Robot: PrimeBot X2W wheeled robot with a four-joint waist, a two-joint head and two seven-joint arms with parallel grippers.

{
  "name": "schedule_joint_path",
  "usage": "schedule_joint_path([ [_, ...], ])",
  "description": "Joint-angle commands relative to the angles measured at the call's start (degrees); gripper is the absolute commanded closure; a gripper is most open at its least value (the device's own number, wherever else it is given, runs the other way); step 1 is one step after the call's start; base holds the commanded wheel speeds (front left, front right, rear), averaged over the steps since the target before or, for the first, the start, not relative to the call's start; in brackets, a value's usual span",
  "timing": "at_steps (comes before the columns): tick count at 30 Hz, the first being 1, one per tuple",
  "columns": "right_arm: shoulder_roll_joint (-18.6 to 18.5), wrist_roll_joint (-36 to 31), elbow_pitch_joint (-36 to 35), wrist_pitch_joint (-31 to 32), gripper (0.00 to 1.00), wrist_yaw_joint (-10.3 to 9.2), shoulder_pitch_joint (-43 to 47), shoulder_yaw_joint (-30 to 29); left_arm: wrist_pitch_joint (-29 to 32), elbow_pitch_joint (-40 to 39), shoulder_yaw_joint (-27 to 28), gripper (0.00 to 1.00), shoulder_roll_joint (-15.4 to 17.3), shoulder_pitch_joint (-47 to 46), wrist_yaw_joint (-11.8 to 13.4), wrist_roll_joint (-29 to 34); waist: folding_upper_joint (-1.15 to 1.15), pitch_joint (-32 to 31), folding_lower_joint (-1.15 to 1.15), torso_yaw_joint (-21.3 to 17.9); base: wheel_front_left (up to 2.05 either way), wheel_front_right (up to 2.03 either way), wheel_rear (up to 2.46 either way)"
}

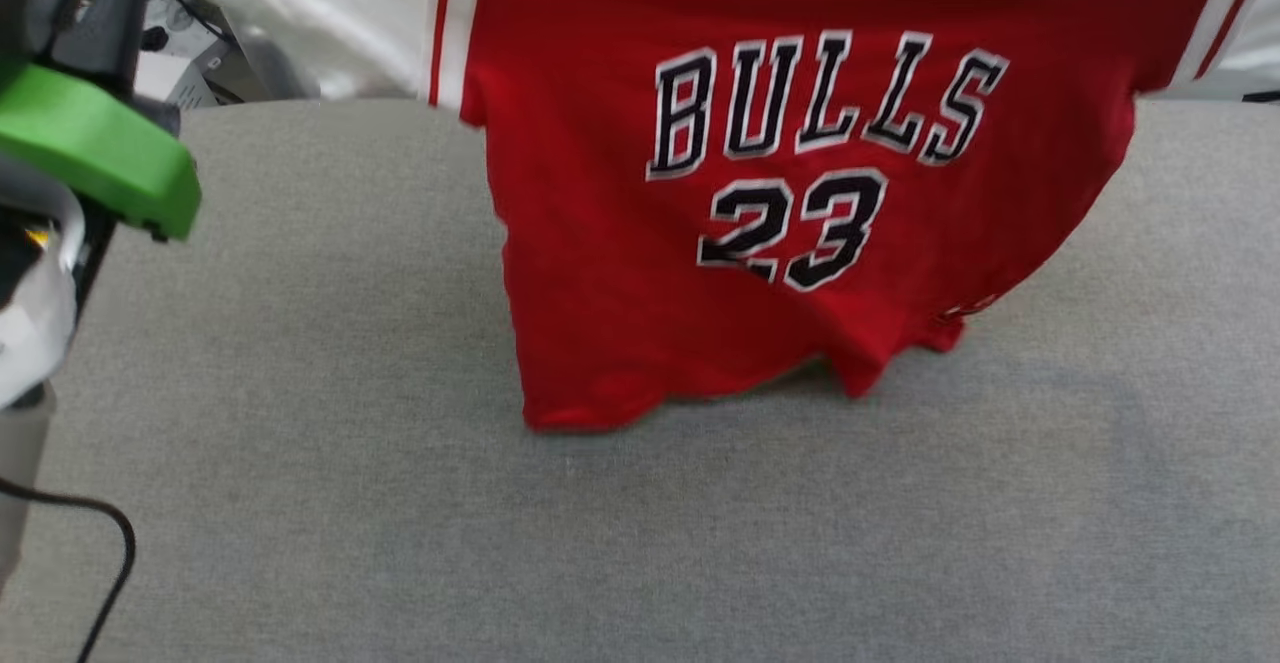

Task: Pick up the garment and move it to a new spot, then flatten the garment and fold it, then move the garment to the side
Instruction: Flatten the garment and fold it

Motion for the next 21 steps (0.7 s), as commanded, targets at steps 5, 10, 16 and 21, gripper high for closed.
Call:
schedule_joint_path([
  [5, -1.98, -1.00, 5.13, -2.25, 1.00, -0.08, -8.25, 1.33, 0.94, 4.44, -0.94, 1.00, 1.04, -9.44, -2.81, -0.93, 0.00, 5.87, 0.00, -0.32, 0.00, 0.00, 0.00],
  [10, -3.65, -1.40, 9.24, -3.45, 1.00, -0.08, -17.15, 4.25, 1.40, 8.72, -2.49, 1.00, 1.34, -18.96, -4.65, -1.61, 0.00, 12.21, 0.00, -0.45, 0.00, 0.00, 0.00],
  [16, -4.37, -3.13, 16.82, -5.43, 1.00, -0.08, -30.89, 9.51, 1.63, 16.73, -6.85, 1.00, 2.23, -31.78, -5.88, -1.48, 0.00, 19.70, 0.00, -1.09, 0.00, 0.00, 0.00],
  [21, -2.73, -5.34, 25.02, -8.26, 1.00, -0.08, -42.26, 13.38, -0.24, 24.00, -10.80, 1.00, 2.32, -42.71, -6.11, -1.72, 0.00, 24.67, 0.00, -1.78, 0.00, 0.00, 0.00],
])
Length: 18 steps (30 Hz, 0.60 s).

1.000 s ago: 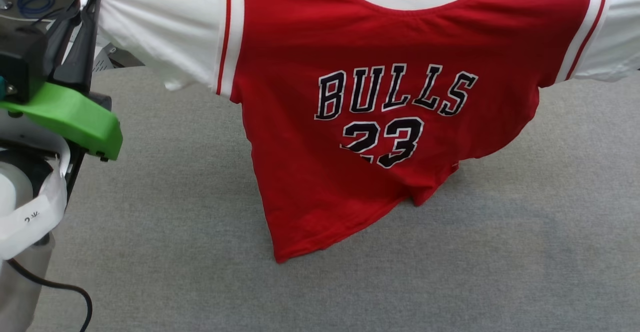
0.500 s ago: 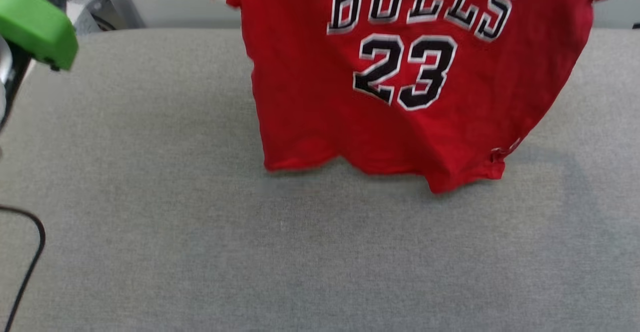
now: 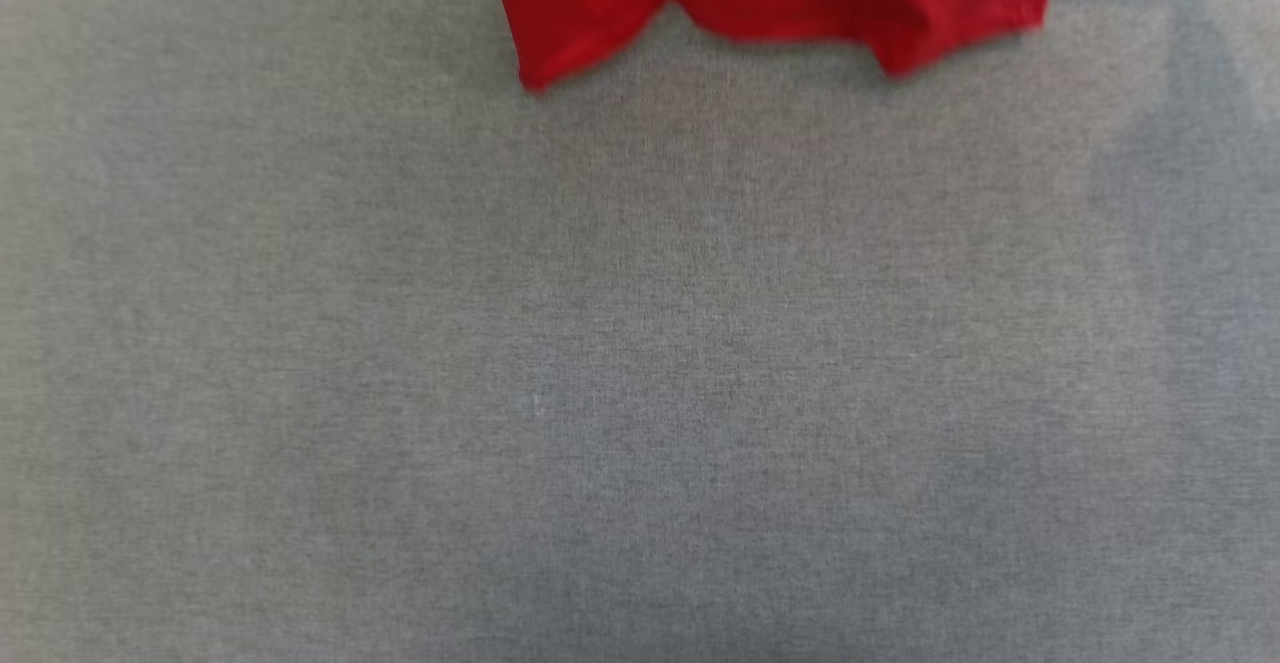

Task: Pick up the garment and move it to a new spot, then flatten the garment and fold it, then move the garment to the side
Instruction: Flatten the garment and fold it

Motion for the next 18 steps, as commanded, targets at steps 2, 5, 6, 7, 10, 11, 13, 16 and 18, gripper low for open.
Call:
schedule_joint_path([
  [2, -0.18, -2.93, 2.90, -2.83, 1.00, -0.12, -4.68, 2.98, -1.79, 3.33, -1.64, 1.00, 0.28, -4.74, 0.15, -1.42, 0.00, 7.01, -0.01, -1.21, 0.00, 0.00, 0.00],
  [5, 1.02, -4.62, 7.70, -5.15, 1.00, -0.12, -9.98, 5.38, -4.64, 7.73, -3.85, 1.00, 0.18, -10.00, 0.14, -1.68, 0.00, 8.75, -0.01, -1.24, 0.00, 0.00, 0.00],
  [6, 1.35, -5.09, 9.39, -5.91, 1.00, -0.12, -12.05, 5.41, -5.87, 9.24, -4.07, 1.00, -0.22, -11.86, 0.14, -1.65, 0.00, 9.59, -0.01, -1.06, 0.00, 0.00, 0.00],
  [7, 1.77, -5.36, 10.73, -6.55, 1.00, -0.12, -13.68, 4.92, -7.05, 10.49, -4.32, 1.00, -0.53, -13.32, 0.14, -1.47, 0.00, 10.28, -0.01, -0.93, 0.00, 0.00, 0.00],
  [10, 3.51, -7.08, 16.00, -9.57, 1.00, -0.12, -17.83, 3.55, -11.99, 14.94, -5.12, 1.00, -1.86, -16.61, 0.13, -0.48, 0.00, 11.64, -0.01, -0.59, 0.00, 0.00, 0.00],
  [11, 3.98, -7.66, 17.44, -10.46, 1.00, -0.12, -18.67, 3.41, -13.52, 16.38, -5.29, 1.00, -2.12, -17.27, 0.13, -0.24, 0.00, 11.94, -0.01, -0.50, 0.00, 0.00, 0.00],
  [13, 4.90, -8.72, 20.29, -12.23, 1.00, -0.12, -20.29, 3.18, -16.90, 19.56, -5.19, 1.00, -3.02, -18.51, 0.13, -0.17, 0.00, 12.74, -0.01, -0.19, 0.00, 0.00, 0.00],
  [16, 6.67, -9.44, 24.11, -15.07, 1.00, -0.12, -20.76, 3.37, -21.60, 23.96, -5.66, 1.00, -4.61, -18.13, 0.13, -0.19, 0.00, 13.09, -0.01, 0.23, 0.00, 0.00, 0.00],
  [18, 7.65, -9.55, 26.29, -16.58, 1.00, -0.12, -20.16, 3.62, -23.47, 26.65, -6.29, 1.00, -5.67, -16.94, 0.13, -0.91, 0.00, 12.91, -0.01, 0.47, 0.00, 0.00, 0.00],
])
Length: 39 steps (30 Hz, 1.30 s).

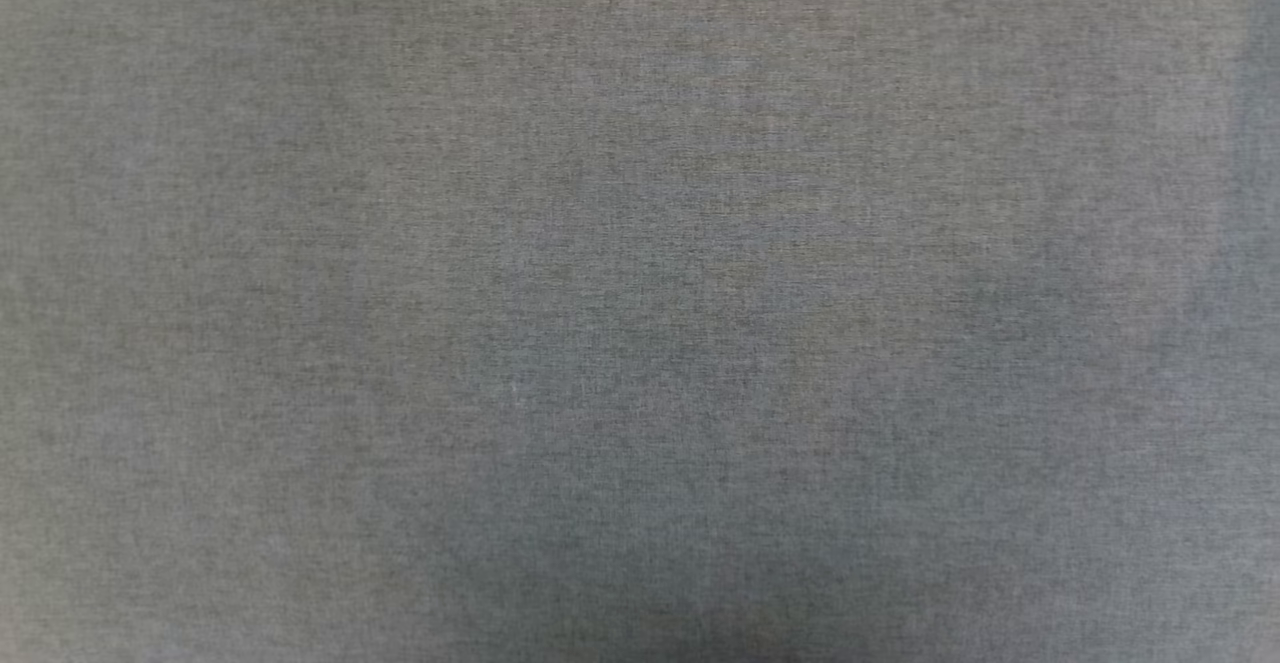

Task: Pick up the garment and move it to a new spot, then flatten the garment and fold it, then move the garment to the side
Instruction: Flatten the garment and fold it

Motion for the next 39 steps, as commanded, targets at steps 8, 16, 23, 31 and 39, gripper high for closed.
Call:
schedule_joint_path([
  [8, 1.70, 1.87, 5.95, -4.76, 1.00, -0.12, 5.92, 1.11, -5.02, 5.62, -3.51, 1.00, -3.78, 8.20, 0.17, -3.82, 0.00, -2.51, -0.01, 1.51, 0.00, 0.00, 0.00],
  [16, 1.76, 8.83, 7.37, -7.37, 1.00, -0.12, 19.01, 3.77, -6.17, 4.80, -5.16, 1.00, -5.32, 23.04, 0.17, -8.21, 0.00, -10.04, -0.01, 2.16, 0.00, 0.00, 0.00],
  [23, -0.32, 19.10, 2.45, -6.71, 1.00, -0.12, 35.94, 7.39, -6.23, 0.47, -6.02, 1.00, -6.03, 39.76, 0.17, -10.42, 0.00, -17.71, -0.01, 2.83, 0.00, 0.00, 0.00],
  [31, -5.05, 30.32, -9.09, -3.45, 1.00, -0.12, 56.61, 11.64, -6.24, -2.93, -7.60, 1.00, -6.28, 57.32, 0.56, -13.32, 0.00, -24.12, -0.01, 2.25, 0.00, 0.00, 0.00],
  [39, -9.83, 33.63, -16.66, -2.16, 1.00, -0.12, 71.33, 13.24, -5.41, -5.89, -9.34, 1.00, -5.37, 69.57, 2.86, -14.95, 0.00, -28.94, -0.01, 1.88, 0.00, 0.00, 0.00],
])
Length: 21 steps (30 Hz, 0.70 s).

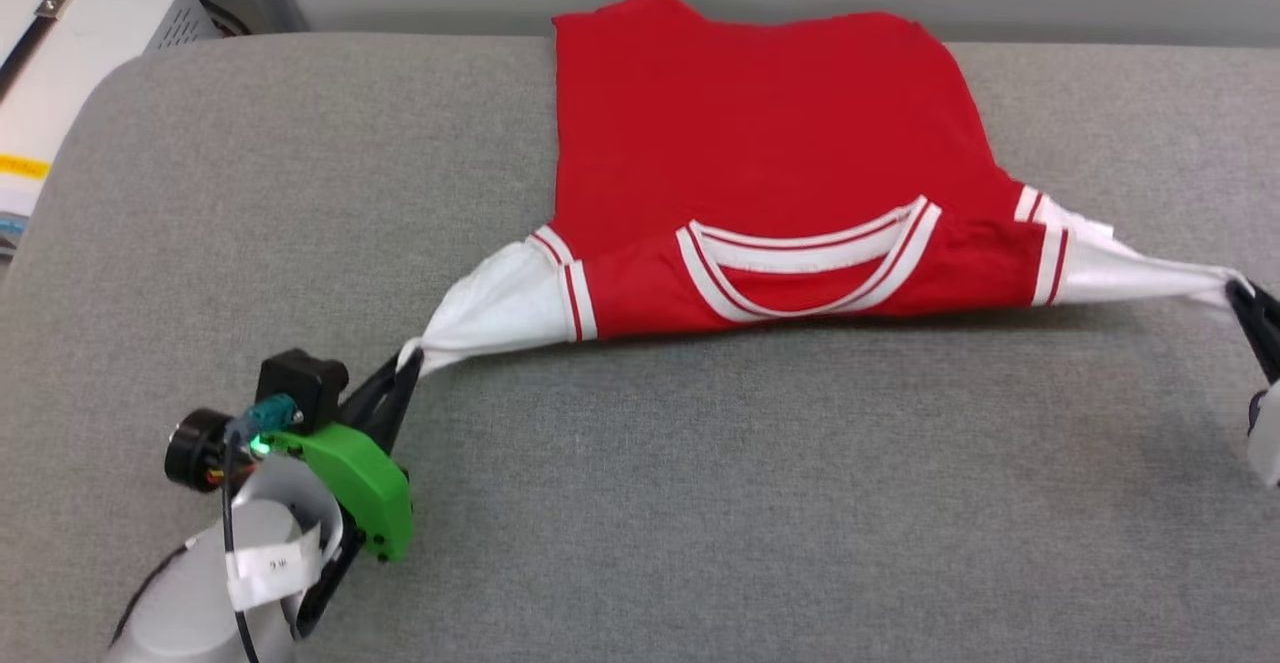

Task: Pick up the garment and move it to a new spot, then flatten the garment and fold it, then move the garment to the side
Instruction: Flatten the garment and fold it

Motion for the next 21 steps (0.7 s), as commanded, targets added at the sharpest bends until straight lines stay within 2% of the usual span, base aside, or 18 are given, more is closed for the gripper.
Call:
schedule_joint_path([
  [1, -0.68, 0.75, -0.58, 0.16, 1.00, -0.11, 2.03, -0.37, 0.45, -0.52, -0.28, 1.00, 0.75, 1.92, 0.57, -0.47, 0.00, -2.96, 0.01, -0.33, 0.00, 0.00, 0.00],
  [8, -1.25, 0.36, -2.95, 0.70, 1.00, -0.11, 10.14, -1.60, 1.54, -4.53, -2.68, 1.00, 1.48, 8.46, 1.77, -0.25, 0.00, -6.32, 0.01, -0.40, 0.00, 0.00, 0.00],
  [16, -1.93, 1.35, -7.68, 3.65, 1.00, -0.11, 20.31, -3.92, 2.71, -9.08, -3.11, 1.00, 4.32, 15.82, 3.82, -1.76, 0.00, -9.71, 0.01, -0.15, 0.00, 0.00, 0.00],
  [21, -2.66, 4.01, -12.46, 7.79, 1.00, -0.11, 27.41, -6.76, 4.93, -13.35, -3.91, 1.00, 6.69, 20.19, 4.57, -2.69, 0.00, -10.51, 0.01, -0.09, 0.00, 0.00, 0.00],
])
